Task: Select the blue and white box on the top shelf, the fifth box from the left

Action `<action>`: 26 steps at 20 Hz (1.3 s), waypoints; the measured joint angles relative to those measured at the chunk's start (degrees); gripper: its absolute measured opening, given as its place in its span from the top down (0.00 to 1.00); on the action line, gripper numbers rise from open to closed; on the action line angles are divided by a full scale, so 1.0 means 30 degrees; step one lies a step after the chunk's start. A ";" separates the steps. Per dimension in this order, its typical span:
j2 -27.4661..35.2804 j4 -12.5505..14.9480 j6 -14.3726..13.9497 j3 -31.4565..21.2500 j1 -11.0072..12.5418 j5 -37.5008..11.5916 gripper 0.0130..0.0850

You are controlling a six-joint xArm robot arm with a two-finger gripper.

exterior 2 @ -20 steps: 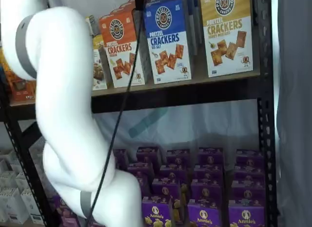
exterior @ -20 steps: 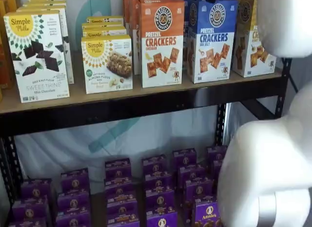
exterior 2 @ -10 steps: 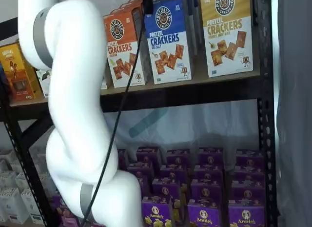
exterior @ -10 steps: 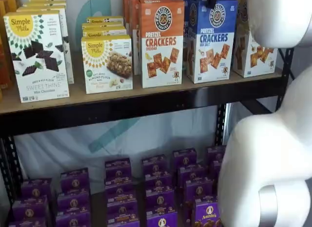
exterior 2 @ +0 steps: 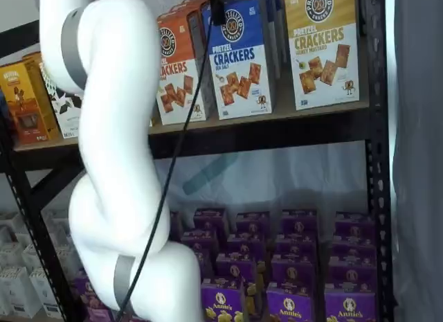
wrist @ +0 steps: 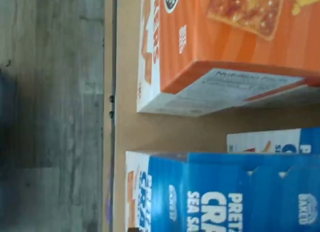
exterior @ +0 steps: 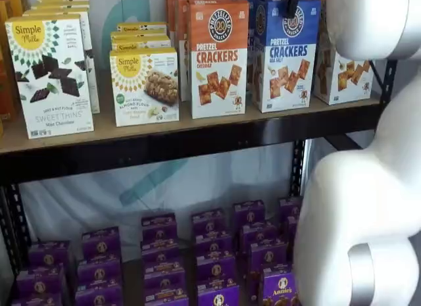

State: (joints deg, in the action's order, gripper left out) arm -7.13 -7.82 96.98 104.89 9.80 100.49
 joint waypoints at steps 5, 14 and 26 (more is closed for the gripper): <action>0.0562 0.0733 0.0107 0.0639 -0.0144 0.1102 0.00; 0.0289 0.1258 -0.0056 -0.0148 -0.0519 0.0995 0.00; 0.0075 0.1216 -0.0154 -0.0727 -0.0615 0.0661 0.11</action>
State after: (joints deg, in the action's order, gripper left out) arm -6.90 -4.18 96.52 102.71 7.95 102.47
